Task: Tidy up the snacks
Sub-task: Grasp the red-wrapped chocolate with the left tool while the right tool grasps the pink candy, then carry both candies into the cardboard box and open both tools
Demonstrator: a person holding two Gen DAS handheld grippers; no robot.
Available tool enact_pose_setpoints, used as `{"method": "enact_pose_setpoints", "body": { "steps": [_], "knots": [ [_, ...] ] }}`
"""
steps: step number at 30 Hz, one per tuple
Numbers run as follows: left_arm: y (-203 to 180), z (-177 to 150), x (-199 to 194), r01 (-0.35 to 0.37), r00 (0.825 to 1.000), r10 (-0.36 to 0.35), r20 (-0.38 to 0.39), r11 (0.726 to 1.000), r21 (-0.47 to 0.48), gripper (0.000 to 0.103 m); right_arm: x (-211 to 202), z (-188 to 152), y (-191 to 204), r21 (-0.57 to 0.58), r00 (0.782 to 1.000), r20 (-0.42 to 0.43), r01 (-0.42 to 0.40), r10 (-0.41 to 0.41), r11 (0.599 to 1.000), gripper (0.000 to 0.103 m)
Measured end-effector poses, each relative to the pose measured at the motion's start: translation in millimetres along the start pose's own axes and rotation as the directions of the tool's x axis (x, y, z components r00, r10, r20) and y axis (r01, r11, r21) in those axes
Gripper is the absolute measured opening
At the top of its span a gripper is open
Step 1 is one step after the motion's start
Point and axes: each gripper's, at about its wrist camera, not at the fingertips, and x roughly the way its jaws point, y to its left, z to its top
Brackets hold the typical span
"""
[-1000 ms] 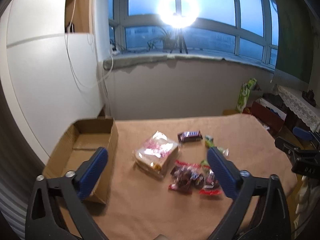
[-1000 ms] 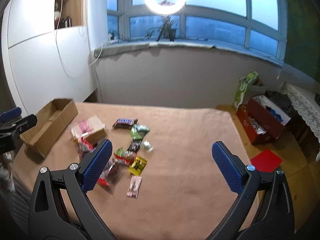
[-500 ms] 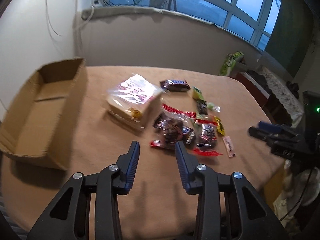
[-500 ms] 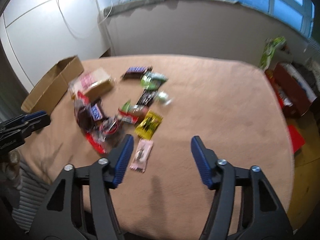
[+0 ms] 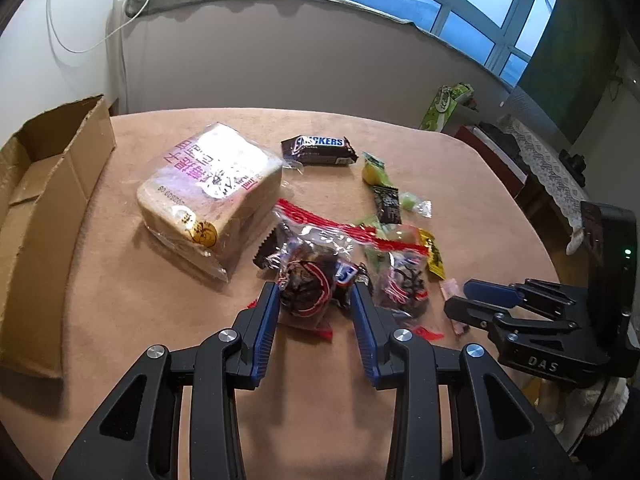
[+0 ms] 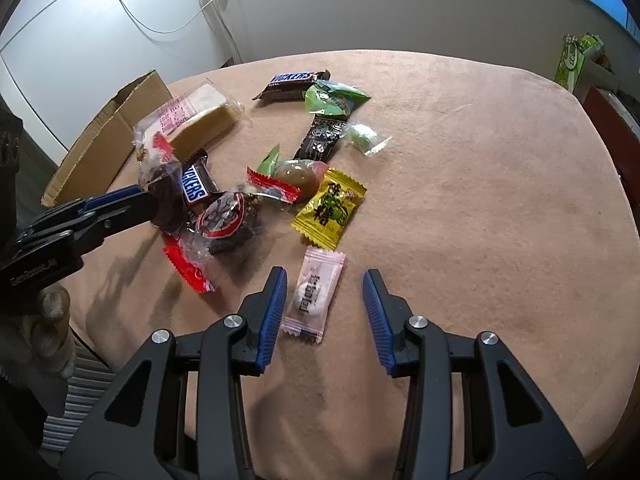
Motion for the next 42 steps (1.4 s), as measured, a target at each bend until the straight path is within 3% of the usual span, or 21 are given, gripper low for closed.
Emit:
{"method": "enact_pose_setpoints", "body": {
  "steps": [9, 17, 20, 34, 42],
  "knots": [
    [3.2, 3.1, 16.0, -0.046, 0.999, 0.047, -0.027, 0.998, 0.036, 0.035, 0.5, 1.1, 6.7, -0.029, 0.999, -0.013, 0.029, -0.030, 0.999, 0.040],
    [4.8, 1.8, 22.0, -0.049, 0.998, 0.049, -0.031, 0.998, 0.030, 0.031, 0.2, 1.4, 5.7, -0.070, 0.998, -0.023, 0.063, -0.065, 0.996, 0.020],
    [5.3, 1.9, 20.5, -0.051, 0.998, 0.052, -0.022, 0.998, 0.027, 0.030, 0.3, 2.2, 5.8, -0.081, 0.997, -0.023, 0.065, -0.067, 0.995, 0.020],
    [24.1, 4.7, -23.5, -0.056, 0.997, 0.057, 0.061, 0.998, -0.015, 0.030, -27.3, 9.2, 15.4, -0.076, 0.996, 0.053, 0.075, -0.071, 0.994, 0.019],
    [57.7, 10.4, -68.2, -0.105, 0.985, 0.111, 0.130, 0.993, -0.058, 0.030, -54.7, 43.3, 57.4, -0.122, 0.990, 0.141, 0.000, 0.017, 0.992, 0.019]
  ]
}}
